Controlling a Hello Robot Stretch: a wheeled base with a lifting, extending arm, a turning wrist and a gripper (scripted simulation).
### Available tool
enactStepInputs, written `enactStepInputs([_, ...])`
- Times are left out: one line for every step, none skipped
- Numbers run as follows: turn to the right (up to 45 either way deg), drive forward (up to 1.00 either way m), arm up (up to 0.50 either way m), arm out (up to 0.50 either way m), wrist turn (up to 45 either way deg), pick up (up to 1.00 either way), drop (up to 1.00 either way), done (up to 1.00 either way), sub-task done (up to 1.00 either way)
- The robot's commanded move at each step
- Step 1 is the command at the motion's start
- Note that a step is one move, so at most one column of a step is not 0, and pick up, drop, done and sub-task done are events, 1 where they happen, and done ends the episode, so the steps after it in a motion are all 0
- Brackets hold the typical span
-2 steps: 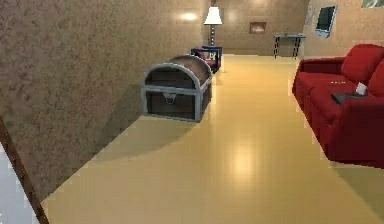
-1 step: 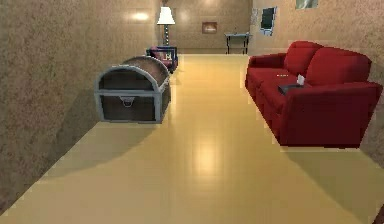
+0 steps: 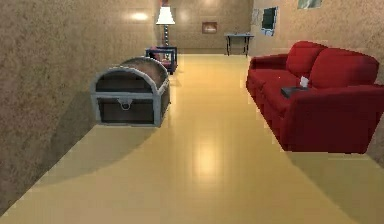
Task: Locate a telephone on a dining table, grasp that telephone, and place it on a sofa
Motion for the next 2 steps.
enactStepInputs([0.0,1.0,0.0,0.0,0.0,0.0,0.0,0.0,0.0])
enactStepInputs([3.0,0.0,0.0,0.0,0.0,0.0,0.0,0.0,0.0])
